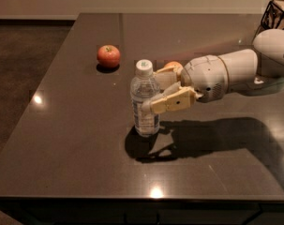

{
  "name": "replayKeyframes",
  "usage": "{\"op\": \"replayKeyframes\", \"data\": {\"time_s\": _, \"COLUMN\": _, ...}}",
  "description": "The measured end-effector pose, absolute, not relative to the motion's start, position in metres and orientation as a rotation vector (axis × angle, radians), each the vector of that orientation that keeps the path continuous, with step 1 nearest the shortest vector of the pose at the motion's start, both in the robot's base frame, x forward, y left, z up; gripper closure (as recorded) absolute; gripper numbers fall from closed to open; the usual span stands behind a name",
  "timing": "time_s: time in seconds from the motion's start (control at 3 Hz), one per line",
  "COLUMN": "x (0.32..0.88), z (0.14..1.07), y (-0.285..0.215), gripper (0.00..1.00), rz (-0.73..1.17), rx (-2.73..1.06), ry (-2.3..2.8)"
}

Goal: Place blue plastic bottle upright

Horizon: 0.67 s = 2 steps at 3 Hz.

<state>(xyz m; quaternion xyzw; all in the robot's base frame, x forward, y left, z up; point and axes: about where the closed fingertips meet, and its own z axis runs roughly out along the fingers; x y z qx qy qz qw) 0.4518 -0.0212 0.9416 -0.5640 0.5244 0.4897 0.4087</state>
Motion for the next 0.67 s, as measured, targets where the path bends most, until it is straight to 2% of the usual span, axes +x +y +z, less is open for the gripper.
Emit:
{"op": "replayKeyframes", "data": {"time_s": 0.33, "x": 0.451, "z": 0.9427, "y": -0.019, "gripper": 0.0, "rz": 1.234, "rx": -1.425, "ry": 1.318}}
{"op": "replayKeyframes", "data": {"time_s": 0.67, "x": 0.451, "z": 0.9428, "y": -0.0189, "gripper": 0.0, "rz": 1.234, "rx": -1.425, "ry": 1.318}}
